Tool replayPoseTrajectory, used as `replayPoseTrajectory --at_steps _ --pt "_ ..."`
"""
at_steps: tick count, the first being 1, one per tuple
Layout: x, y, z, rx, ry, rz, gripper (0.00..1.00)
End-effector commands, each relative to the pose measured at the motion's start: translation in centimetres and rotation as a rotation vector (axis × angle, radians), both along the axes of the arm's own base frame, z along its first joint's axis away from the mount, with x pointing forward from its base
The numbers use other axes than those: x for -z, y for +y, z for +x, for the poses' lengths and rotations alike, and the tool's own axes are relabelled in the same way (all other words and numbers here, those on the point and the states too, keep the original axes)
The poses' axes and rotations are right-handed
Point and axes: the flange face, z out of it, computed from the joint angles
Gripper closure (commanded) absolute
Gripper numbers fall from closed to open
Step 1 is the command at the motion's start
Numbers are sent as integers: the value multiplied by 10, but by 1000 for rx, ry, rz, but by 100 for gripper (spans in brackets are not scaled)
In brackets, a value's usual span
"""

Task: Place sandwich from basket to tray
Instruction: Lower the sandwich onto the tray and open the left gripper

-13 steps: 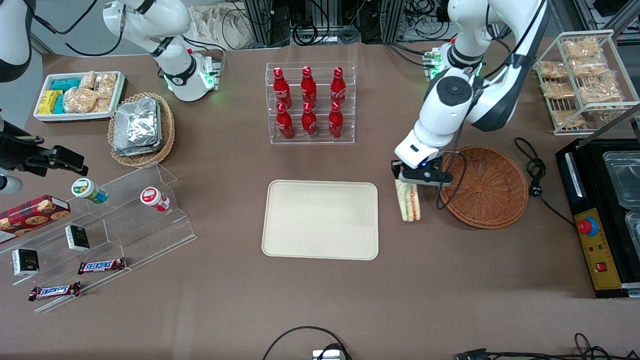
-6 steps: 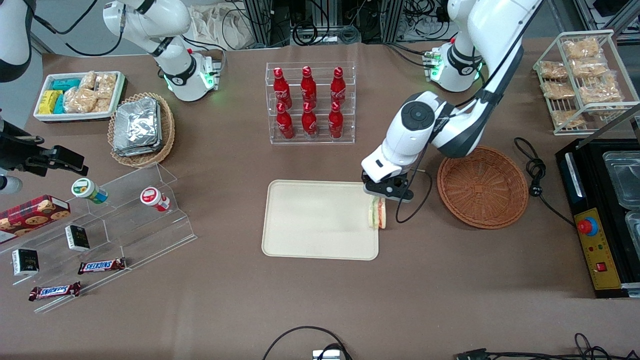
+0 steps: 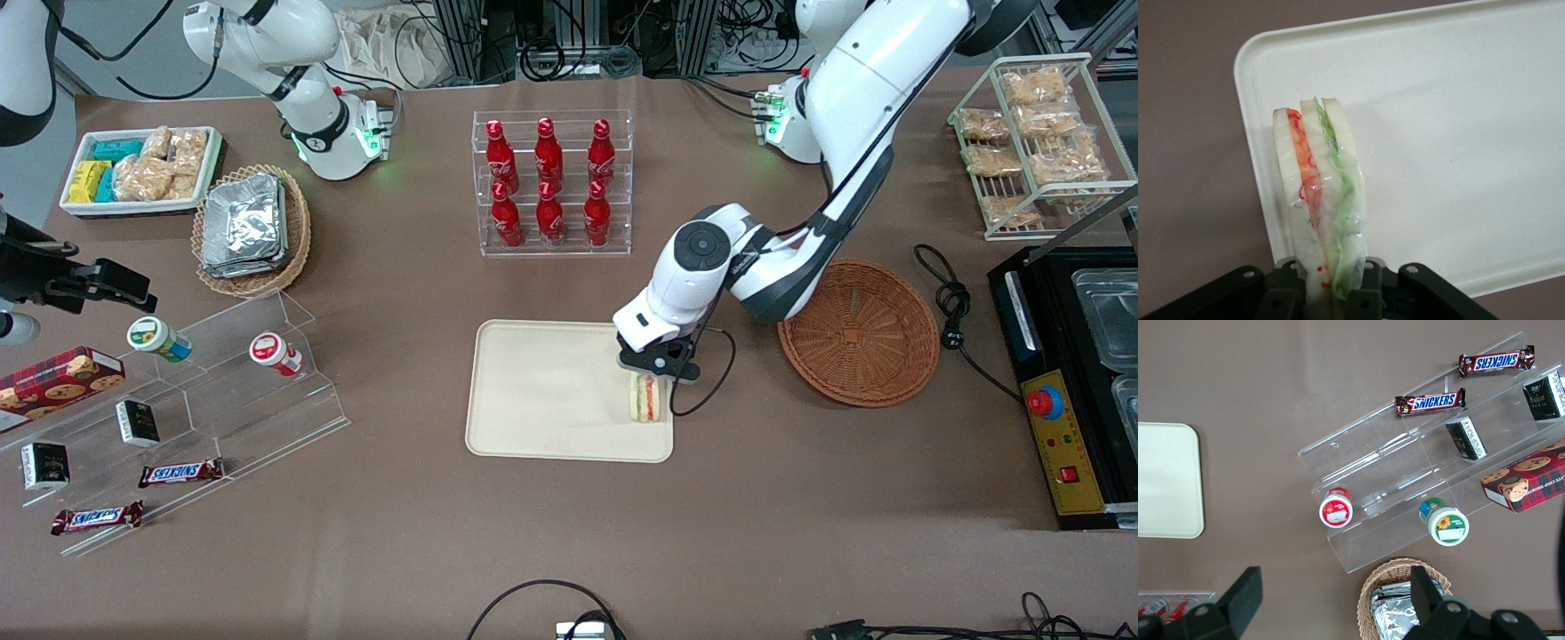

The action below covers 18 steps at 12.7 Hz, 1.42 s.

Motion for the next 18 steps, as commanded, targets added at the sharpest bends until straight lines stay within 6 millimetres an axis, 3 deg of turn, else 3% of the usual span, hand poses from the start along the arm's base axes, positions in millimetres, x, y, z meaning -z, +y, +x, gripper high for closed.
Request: replayPoseTrajectory --at_steps 1,3,4,6,9,13,16,18 --pt "10 -21 6 -15 -11 11 82" --pt "16 -24 2 -5 -27 30 78" --pt "16 -23 2 -3 -31 35 59" --pt "16 -22 3 -30 -28 36 0" --pt "6 -16 8 -79 -35 39 0" --pt "-57 7 34 -291 -94 87 0" --pt "-111 77 65 -444 -112 169 0" --pt "-146 113 73 -511 -80 224 0"
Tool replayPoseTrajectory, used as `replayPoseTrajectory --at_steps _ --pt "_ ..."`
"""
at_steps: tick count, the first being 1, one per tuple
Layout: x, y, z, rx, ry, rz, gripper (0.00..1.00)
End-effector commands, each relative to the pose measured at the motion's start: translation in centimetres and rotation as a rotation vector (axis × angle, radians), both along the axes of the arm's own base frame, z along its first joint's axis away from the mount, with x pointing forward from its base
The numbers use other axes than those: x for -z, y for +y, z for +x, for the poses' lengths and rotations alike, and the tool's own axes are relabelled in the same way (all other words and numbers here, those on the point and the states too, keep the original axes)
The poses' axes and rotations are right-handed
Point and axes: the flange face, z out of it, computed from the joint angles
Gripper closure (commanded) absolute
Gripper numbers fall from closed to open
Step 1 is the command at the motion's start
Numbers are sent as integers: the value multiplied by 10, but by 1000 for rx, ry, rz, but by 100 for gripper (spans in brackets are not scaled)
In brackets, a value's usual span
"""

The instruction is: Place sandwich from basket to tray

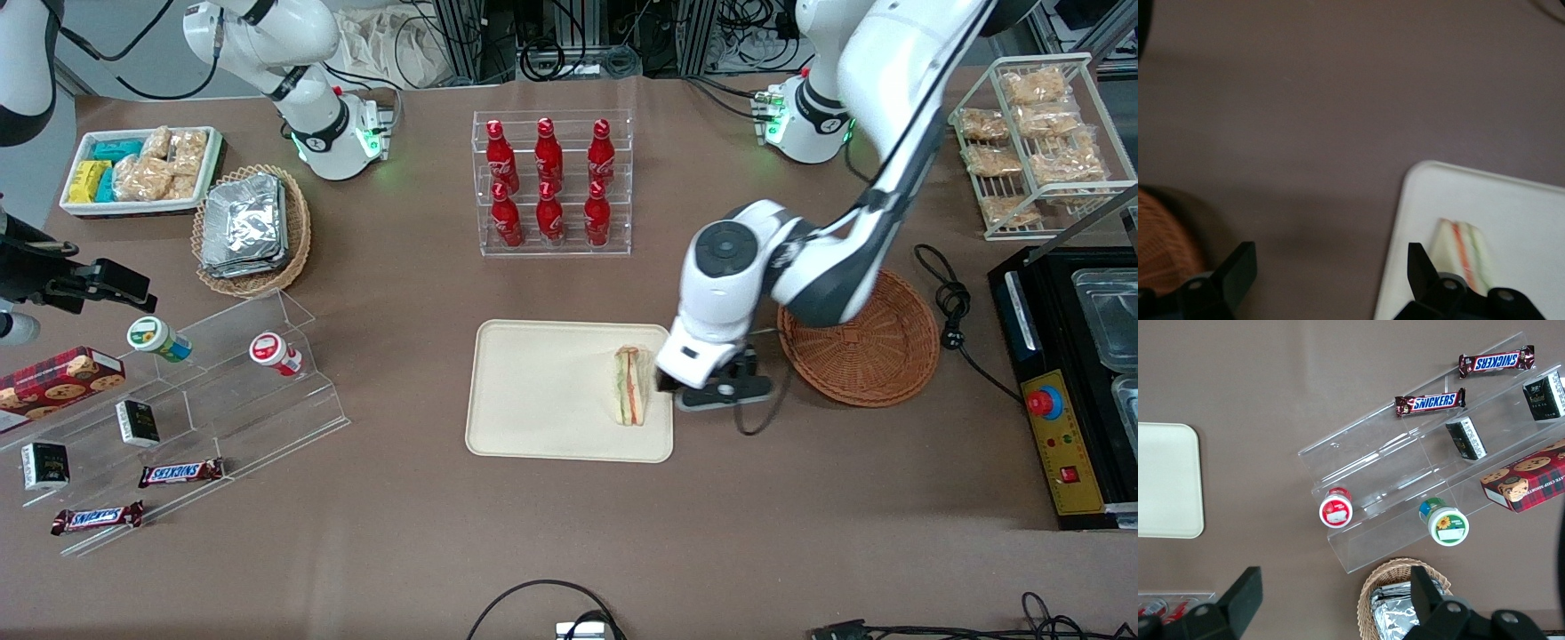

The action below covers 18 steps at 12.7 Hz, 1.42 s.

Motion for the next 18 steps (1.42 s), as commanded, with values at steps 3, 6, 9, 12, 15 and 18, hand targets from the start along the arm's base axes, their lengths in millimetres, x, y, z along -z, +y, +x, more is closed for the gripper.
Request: replayPoseTrajectory --at_steps 3,6,9,12,15,18 --pt "-83 74 7 -32 106 29 0" --pt "-122 117 4 63 173 36 0" --pt "-156 158 -8 123 212 39 0" --pt "-203 207 -27 225 234 -25 0" --pt "-242 240 -52 336 254 -64 0" --pt "-268 241 -72 334 248 -59 0"
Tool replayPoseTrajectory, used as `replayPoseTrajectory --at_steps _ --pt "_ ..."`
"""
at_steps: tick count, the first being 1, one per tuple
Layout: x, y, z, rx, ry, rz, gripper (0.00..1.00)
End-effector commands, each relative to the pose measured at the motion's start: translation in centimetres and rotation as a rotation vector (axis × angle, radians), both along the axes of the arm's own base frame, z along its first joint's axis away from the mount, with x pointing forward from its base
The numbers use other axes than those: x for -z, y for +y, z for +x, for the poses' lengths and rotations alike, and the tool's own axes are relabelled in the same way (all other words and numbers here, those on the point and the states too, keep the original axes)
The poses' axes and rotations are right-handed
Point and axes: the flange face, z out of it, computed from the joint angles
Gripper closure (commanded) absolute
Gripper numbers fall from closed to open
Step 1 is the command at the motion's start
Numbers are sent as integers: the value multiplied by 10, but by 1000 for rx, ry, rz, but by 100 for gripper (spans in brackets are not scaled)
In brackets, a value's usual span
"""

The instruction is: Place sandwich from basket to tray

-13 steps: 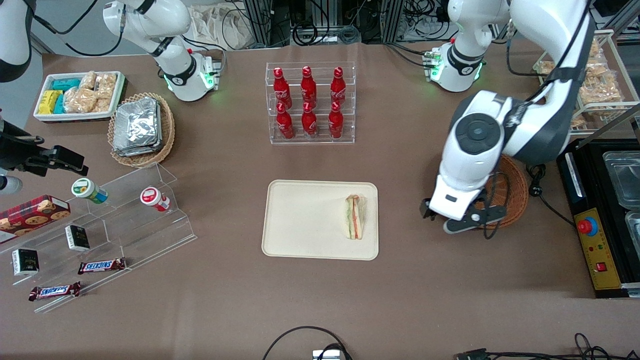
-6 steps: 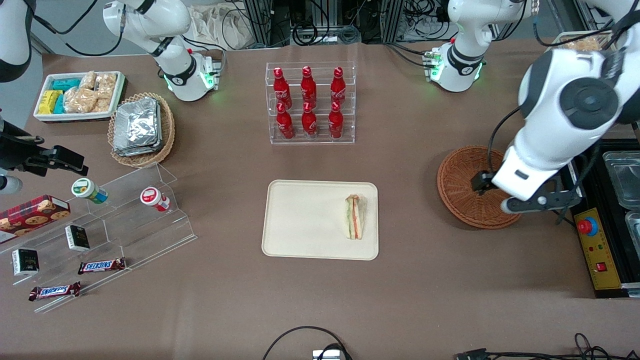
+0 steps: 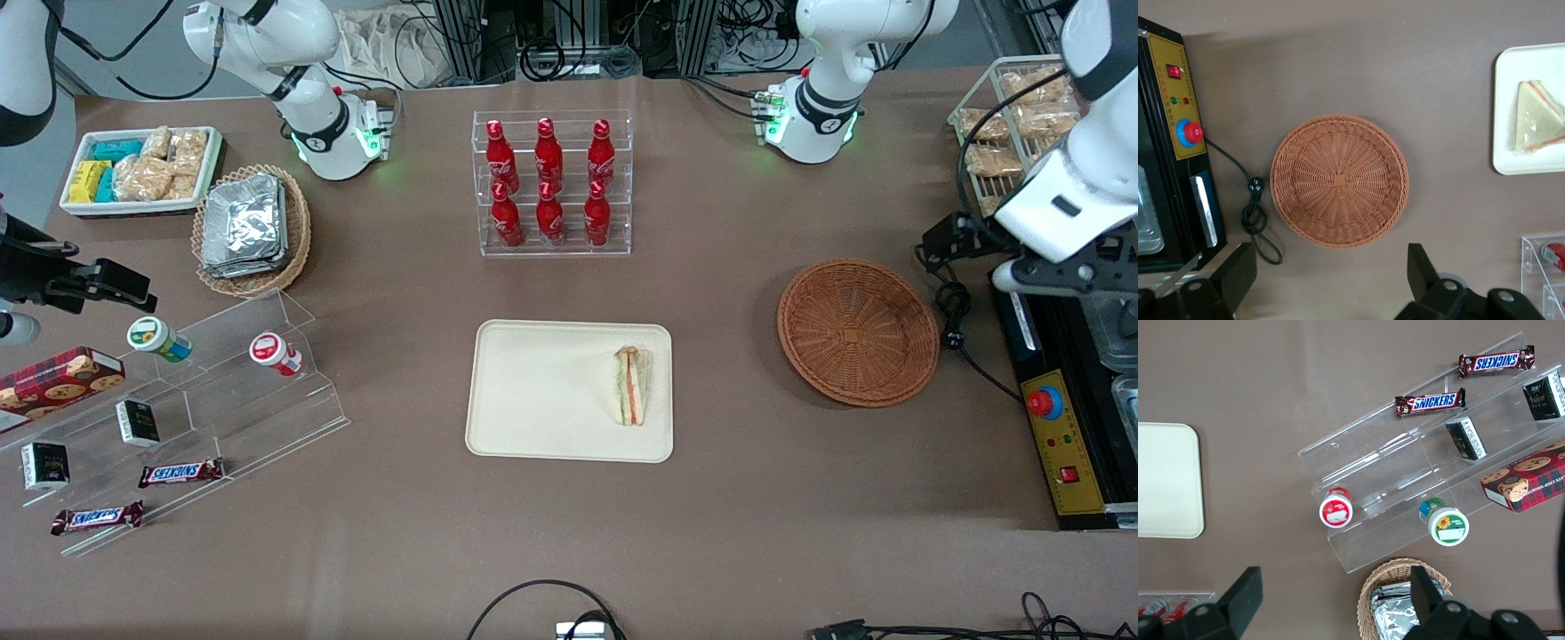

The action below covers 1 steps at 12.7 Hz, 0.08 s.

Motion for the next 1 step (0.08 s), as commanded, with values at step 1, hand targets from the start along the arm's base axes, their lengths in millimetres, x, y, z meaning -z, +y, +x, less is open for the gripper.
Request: replayPoseTrajectory --at_steps 1 --pt "-12 -5 -14 14 2 -11 0"
